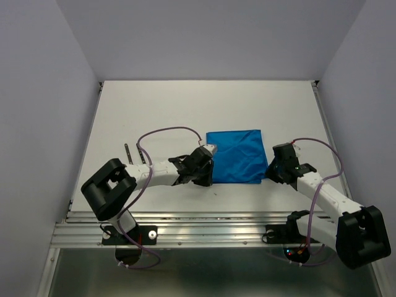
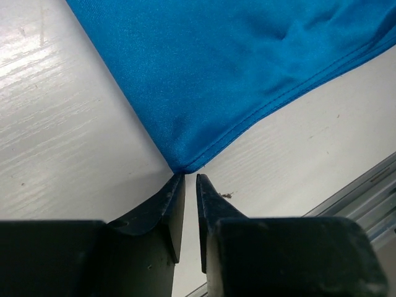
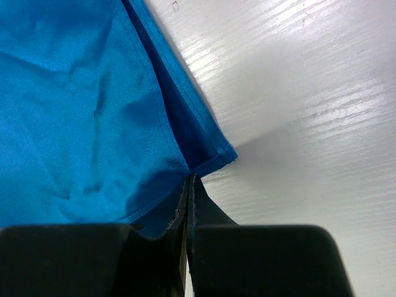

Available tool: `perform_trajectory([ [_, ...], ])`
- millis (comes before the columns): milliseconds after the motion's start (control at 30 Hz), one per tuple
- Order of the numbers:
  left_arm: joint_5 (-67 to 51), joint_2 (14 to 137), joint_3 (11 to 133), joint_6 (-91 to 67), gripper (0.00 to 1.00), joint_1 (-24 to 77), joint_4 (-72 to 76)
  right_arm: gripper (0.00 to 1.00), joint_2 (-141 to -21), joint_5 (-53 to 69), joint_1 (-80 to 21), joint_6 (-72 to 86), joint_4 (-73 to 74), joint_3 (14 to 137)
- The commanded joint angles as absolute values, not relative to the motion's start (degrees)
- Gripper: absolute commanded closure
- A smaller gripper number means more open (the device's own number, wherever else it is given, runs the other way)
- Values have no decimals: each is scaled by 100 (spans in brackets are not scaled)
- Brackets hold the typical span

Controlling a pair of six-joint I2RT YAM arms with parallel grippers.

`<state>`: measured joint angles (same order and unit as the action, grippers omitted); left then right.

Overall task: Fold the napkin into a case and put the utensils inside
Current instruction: Smooth out the square-folded napkin at the center of the board.

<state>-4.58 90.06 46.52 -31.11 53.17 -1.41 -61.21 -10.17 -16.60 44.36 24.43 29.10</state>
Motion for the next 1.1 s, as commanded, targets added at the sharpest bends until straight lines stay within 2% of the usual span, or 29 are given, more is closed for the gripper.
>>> perform_trajectory([
  [0, -334, 9097, 4570, -3164, 75, 5326, 184, 99, -6117, -1046, -1705, 4368, 2312, 3129],
  [133, -369, 9211, 4544, -3173, 78, 5326, 281, 99, -6135, -1020, -1705, 4368, 2294, 3129],
  [167, -317, 9211, 4535, -3190, 73, 5326, 290, 99, -6135, -1011, -1705, 4359, 2294, 3129],
  [267, -211, 9202, 4544, -3199, 64, 5326, 290, 99, -6152, -1019, -1705, 4359, 2294, 3120],
  [433, -115, 9229, 4535, -3208, 57, 5326, 308, 99, -6135, -1011, -1705, 4377, 2294, 3103],
  [1067, 554, 9255, 4623, -3243, 59, 5335, 211, 99, -6144, -993, -1705, 4377, 2285, 3111],
])
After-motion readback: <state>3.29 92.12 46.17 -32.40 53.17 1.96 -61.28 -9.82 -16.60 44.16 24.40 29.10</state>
